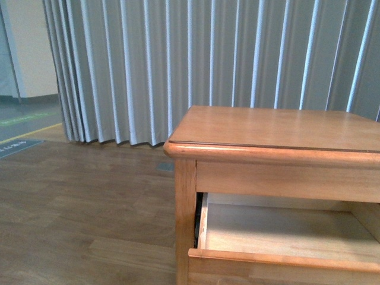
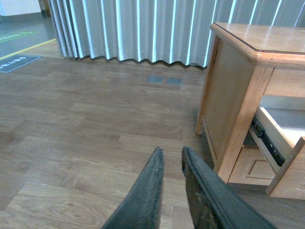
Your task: Put charger into drawer
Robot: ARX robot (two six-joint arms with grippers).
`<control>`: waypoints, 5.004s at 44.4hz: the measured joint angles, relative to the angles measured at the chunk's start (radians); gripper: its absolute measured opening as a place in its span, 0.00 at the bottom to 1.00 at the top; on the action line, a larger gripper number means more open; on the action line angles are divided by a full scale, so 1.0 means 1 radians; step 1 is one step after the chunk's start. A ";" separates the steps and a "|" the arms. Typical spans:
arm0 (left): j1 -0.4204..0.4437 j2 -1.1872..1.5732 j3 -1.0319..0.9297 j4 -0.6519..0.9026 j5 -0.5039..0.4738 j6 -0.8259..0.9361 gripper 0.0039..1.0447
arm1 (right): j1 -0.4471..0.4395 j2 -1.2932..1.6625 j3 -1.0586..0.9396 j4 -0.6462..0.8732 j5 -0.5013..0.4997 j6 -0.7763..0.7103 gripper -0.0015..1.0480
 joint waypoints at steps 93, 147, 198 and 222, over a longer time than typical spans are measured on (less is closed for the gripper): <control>0.000 0.000 0.000 0.000 0.000 0.003 0.94 | 0.348 1.921 0.967 0.626 0.209 -0.102 0.92; 0.000 0.000 0.000 0.000 0.000 0.003 0.94 | -0.112 0.614 0.223 0.300 -0.189 0.024 0.92; 0.000 0.000 0.000 0.000 0.000 0.003 0.94 | 0.000 0.140 0.000 0.137 0.000 0.002 0.02; 0.000 0.000 0.000 0.000 0.000 0.003 0.94 | 0.000 -0.035 0.000 -0.037 0.000 0.002 0.02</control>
